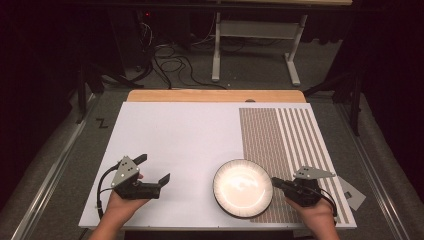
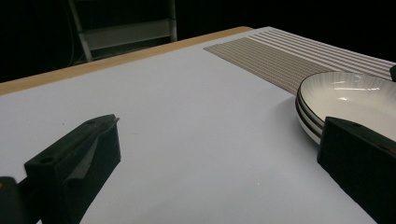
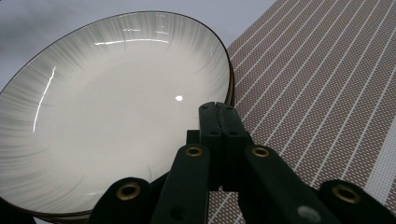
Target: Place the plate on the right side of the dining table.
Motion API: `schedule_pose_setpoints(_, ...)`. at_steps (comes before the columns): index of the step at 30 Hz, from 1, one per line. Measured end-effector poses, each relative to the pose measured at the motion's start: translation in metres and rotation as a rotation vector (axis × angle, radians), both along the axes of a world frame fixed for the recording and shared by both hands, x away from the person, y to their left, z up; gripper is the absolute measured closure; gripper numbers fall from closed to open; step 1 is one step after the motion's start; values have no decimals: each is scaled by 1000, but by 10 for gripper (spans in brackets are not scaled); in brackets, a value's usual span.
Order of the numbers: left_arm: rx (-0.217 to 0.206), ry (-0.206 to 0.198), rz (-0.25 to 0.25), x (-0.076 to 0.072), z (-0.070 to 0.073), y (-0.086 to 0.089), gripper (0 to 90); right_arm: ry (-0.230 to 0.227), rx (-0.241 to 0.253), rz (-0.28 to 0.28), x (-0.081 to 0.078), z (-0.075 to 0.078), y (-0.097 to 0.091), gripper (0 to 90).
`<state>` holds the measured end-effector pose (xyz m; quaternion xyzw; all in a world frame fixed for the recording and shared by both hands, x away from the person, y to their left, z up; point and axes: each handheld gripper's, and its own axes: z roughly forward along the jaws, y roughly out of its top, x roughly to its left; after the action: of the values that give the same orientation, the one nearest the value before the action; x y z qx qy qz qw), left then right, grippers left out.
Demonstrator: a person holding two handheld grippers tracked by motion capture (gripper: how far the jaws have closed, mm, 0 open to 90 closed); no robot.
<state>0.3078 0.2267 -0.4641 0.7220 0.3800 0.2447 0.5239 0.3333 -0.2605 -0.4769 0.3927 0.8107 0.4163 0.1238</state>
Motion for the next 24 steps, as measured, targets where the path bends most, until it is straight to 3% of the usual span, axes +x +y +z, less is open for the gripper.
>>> schedule_pose_setpoints(9, 2, 2, -3, 0, 0, 0, 2, 14, 9, 2, 0, -1, 1, 900)
schedule_pose_setpoints(24, 1, 0, -4, 0, 0, 0, 2, 10, -20, 27, 0, -3, 8, 900)
